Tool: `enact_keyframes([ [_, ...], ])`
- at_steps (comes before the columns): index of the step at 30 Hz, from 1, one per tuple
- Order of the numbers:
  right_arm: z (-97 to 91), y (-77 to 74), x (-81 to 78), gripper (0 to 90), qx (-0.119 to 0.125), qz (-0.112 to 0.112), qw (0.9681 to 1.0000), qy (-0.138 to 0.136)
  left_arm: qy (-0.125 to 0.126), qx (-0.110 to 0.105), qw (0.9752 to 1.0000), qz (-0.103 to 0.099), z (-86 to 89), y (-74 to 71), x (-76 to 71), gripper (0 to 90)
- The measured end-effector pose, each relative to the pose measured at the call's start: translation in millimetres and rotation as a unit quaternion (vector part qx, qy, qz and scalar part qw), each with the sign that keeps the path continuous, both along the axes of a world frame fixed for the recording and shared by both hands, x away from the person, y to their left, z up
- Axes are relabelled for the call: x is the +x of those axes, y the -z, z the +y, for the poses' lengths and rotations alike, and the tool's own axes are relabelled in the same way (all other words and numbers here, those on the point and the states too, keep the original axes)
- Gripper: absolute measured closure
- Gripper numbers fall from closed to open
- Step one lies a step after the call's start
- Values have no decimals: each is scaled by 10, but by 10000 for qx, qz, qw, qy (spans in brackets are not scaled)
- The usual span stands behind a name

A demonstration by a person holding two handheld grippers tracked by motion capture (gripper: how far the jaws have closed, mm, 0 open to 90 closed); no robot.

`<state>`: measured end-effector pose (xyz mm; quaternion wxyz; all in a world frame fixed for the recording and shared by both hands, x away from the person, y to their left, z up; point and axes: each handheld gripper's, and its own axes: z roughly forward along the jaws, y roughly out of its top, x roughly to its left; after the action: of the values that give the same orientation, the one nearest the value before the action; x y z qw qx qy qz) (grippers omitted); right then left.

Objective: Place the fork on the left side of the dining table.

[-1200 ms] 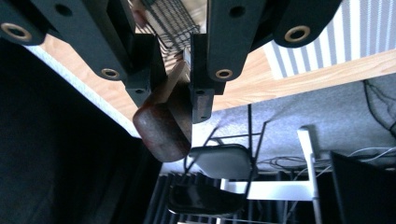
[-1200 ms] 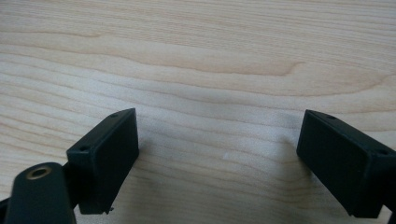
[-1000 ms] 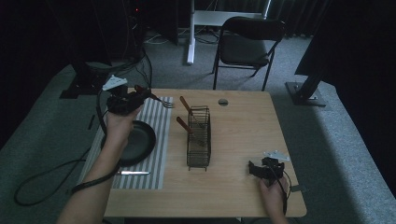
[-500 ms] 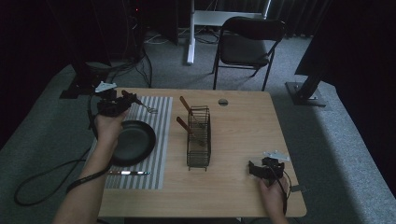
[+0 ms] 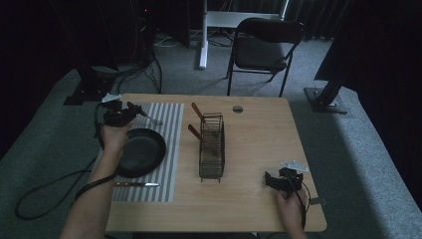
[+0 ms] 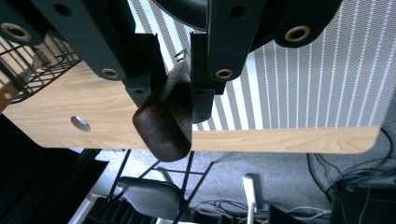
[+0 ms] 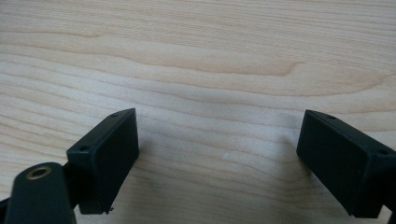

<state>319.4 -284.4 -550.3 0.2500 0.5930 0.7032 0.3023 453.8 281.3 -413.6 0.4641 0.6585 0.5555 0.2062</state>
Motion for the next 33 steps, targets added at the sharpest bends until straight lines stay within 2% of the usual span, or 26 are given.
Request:
enact_keyframes([
  [3, 0, 0, 0, 125, 0, -1, 10000, 0, -6, -39, 10000, 54, 0, 78, 50, 771],
  [4, 0, 0, 0, 124, -2, 0, 10000, -2, 1, 47, 9999, 113, -14, 119, 91, 771],
  [7, 0, 0, 0, 125, -1, -1, 10000, -1, 24, 52, 9998, 186, -16, 153, 131, 770],
  [10, -1, 0, 0, 124, -3, -1, 10000, -3, 77, -141, 9994, 295, 10, 206, 180, 771],
  [12, 0, 0, 0, 125, -2, -2, 10000, -1, 96, -158, 9993, 321, 16, 220, 190, 770],
  [14, 0, 0, 0, 124, -4, -2, 10000, -3, 92, -53, 9991, 402, 23, 236, 208, 771],
  [17, 0, 0, 0, 124, -2, -3, 10000, -1, 157, -75, 9991, 384, 39, 254, 212, 770],
  [19, 0, 0, 0, 125, -2, -3, 10000, -1, 242, -322, 9982, 452, 79, 287, 217, 770],
  [24, 0, 0, -1, 125, -2, -3, 10000, 0, 271, -317, 9981, 449, 82, 322, 223, 770],
  [26, 0, 0, -1, 125, -3, -3, 10000, 1, 298, -386, 9980, 398, 114, 351, 238, 769],
  [27, 0, 0, -1, 125, -2, -4, 10000, 1, 292, -409, 9979, 413, 128, 358, 246, 765],
  [29, 0, 0, -1, 125, -4, -2, 10000, -1, 134, -241, 9982, 534, 165, 373, 272, 743],
  [33, 1, 0, -4, 127, -1, -1, 10000, 5, -4, -391, 9968, 699, 248, 429, 306, 727],
])
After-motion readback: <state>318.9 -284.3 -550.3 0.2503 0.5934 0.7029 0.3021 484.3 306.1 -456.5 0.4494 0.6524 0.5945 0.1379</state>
